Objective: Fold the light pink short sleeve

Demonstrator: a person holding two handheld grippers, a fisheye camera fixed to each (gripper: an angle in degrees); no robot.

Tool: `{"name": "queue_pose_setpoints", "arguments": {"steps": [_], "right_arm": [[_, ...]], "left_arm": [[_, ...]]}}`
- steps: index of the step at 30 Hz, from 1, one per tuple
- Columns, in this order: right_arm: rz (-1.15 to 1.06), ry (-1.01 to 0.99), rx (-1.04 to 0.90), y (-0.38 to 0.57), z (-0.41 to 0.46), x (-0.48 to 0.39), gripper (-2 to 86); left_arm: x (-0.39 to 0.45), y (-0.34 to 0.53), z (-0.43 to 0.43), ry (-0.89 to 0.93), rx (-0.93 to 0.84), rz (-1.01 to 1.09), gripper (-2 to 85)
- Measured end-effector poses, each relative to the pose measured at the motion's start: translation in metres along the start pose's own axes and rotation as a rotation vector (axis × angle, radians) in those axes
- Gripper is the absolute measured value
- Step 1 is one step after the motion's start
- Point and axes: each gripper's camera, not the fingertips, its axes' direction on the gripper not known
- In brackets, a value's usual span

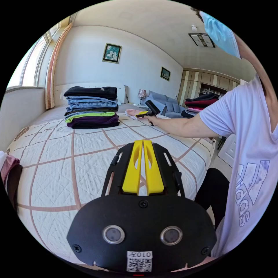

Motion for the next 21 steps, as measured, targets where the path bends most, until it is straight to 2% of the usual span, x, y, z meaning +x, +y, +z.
{"name": "queue_pose_setpoints", "arguments": {"steps": [5, 10, 13, 16, 18, 21], "right_arm": [[0.028, 0.01, -0.241, -0.031, 0.031, 0.015, 5.4], [0.118, -0.013, -0.194, -0.043, -0.031, 0.054, 4.6], [0.131, -0.097, -0.168, -0.053, -0.107, 0.085, 4.5], [0.077, -0.323, -0.221, -0.049, -0.204, 0.094, 4.6], [-0.036, -0.461, -0.186, -0.008, -0.293, 0.066, 4.7], [-0.119, -0.64, -0.148, 0.074, -0.362, 0.007, 4.8]], "left_arm": [[-0.007, 0.04, 0.011, 0.033, 0.001, -0.018, 0.1], [0.0, 0.065, 0.0, 0.005, -0.028, -0.001, 1.4], [0.011, 0.078, -0.025, 0.005, 0.01, -0.02, 4.7], [0.018, 0.091, -0.055, 0.047, 0.019, -0.061, 7.8], [0.024, 0.102, -0.08, 0.083, 0.07, -0.068, 8.0], [0.038, 0.122, -0.119, 0.101, 0.108, -0.033, 6.9]]}}
